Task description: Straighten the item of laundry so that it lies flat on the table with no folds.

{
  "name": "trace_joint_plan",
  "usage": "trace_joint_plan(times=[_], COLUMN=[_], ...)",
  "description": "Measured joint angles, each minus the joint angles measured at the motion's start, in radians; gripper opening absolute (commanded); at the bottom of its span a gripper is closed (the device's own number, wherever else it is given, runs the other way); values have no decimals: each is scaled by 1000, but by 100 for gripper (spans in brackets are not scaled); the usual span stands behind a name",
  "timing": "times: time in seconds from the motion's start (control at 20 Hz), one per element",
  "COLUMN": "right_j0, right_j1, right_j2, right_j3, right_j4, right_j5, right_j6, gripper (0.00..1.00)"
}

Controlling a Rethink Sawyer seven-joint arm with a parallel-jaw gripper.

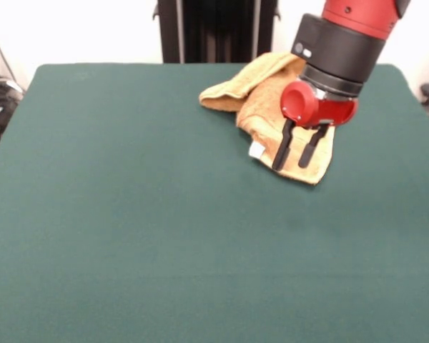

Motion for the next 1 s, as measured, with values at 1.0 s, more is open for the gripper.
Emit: trace_joint_plan(times=[1.0], right_j0=[5], right_j1=[-20], right_j2=[1], right_j3=[38], right_j4=[0], right_j5=[0], right_j6=[0], gripper=[100])
